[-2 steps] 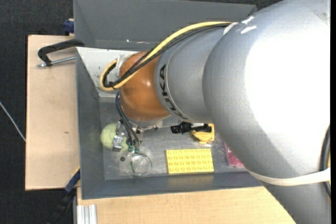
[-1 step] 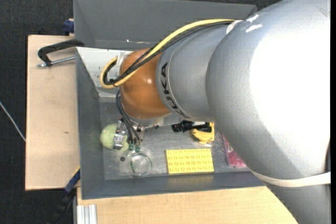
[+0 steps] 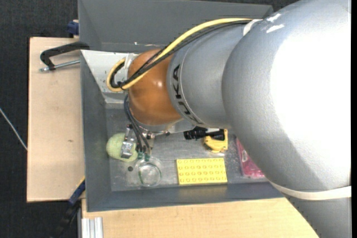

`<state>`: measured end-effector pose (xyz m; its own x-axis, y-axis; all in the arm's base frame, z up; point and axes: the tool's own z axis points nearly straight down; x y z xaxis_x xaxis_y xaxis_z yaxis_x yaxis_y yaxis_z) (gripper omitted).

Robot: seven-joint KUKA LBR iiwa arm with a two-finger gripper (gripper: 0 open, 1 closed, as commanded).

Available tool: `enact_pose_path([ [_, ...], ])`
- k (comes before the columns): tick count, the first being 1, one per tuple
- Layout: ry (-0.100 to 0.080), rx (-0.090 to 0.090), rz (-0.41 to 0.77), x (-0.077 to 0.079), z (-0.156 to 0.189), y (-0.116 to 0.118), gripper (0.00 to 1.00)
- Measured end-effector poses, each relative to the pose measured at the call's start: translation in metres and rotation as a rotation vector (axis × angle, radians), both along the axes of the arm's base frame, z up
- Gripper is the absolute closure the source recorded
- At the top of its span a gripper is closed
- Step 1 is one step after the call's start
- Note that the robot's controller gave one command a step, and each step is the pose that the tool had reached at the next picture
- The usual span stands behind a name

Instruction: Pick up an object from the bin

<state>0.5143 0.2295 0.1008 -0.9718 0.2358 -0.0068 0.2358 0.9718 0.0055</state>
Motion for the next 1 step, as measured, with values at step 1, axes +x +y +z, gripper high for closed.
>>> enact_pose_path([
  [1,0.005,-0.002,0.000,-0.0007,0.0121,0.0000,1.00],
])
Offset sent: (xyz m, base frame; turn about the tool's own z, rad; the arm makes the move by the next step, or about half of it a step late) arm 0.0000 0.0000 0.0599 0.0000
